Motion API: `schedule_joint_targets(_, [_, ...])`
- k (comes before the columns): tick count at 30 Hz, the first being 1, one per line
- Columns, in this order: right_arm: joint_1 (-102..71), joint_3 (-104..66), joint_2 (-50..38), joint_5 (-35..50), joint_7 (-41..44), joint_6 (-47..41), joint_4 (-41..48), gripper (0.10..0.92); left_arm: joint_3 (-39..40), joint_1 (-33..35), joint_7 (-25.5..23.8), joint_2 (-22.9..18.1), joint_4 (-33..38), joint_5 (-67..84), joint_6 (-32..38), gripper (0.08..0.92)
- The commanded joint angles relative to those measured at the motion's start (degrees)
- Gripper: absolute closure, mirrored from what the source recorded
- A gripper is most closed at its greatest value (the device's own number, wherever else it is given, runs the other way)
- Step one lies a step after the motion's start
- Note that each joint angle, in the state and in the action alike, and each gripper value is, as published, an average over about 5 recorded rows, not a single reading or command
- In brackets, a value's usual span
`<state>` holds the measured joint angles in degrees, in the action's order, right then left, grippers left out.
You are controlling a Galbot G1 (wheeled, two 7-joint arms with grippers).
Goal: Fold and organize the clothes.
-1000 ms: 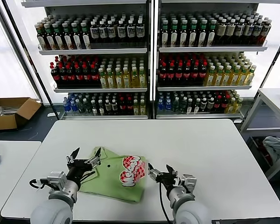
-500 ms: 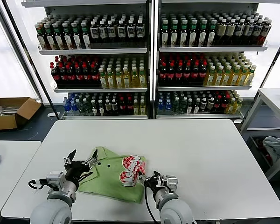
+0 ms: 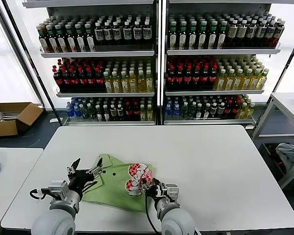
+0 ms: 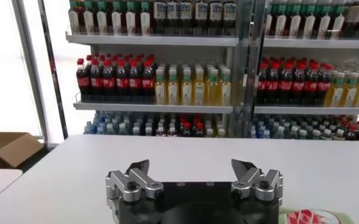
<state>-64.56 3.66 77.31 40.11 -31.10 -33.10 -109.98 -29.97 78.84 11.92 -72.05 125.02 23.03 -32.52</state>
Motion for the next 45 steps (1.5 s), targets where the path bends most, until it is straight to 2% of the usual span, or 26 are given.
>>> schedule_joint_targets(1, [0.81,1.43,0.24,-1.37,0.03,-0.18,0.77,0.537,-0.02,0.0,0.07,-0.17,0.2,0.36,-0.21,0.177])
schedule_joint_targets(12, [0.33,-1.56,-1.0,-4.18,1.91,-0.14,-0.07,0.856,-0.28,0.11,0.1,-1.16,0.92,0.17,-0.17,0.177])
schedule_joint_targets(16, [0.51,-4.03,-4.19,-9.26,5.37,-0.18,-1.07,0.918,-0.55,0.66,-0.1,-2.23,1.82,0.17,-0.19,0.177])
schedule_joint_targets(27, [4.56,-12.96,-14.47,-23.03,14.56,-0.04,3.46,0.918,0.21,1.79,-0.13,-4.83,3.94,0.06,0.04,0.177])
schedule_joint_targets(37, [6.2,-15.28,-13.89,-26.63,17.04,0.0,9.73,0.918,0.67,2.29,-0.21,-5.18,3.71,-0.29,0.07,0.177])
schedule_joint_targets(40, [5.24,-15.53,-12.59,-29.61,16.64,0.3,9.59,0.887,0.7,2.57,-0.26,-5.25,3.74,-0.35,0.08,0.177])
schedule_joint_targets(45, [0.46,-17.06,-10.27,-34.16,12.41,4.19,2.97,0.752,1.02,3.14,-0.35,-5.87,4.01,-0.84,0.15,0.177])
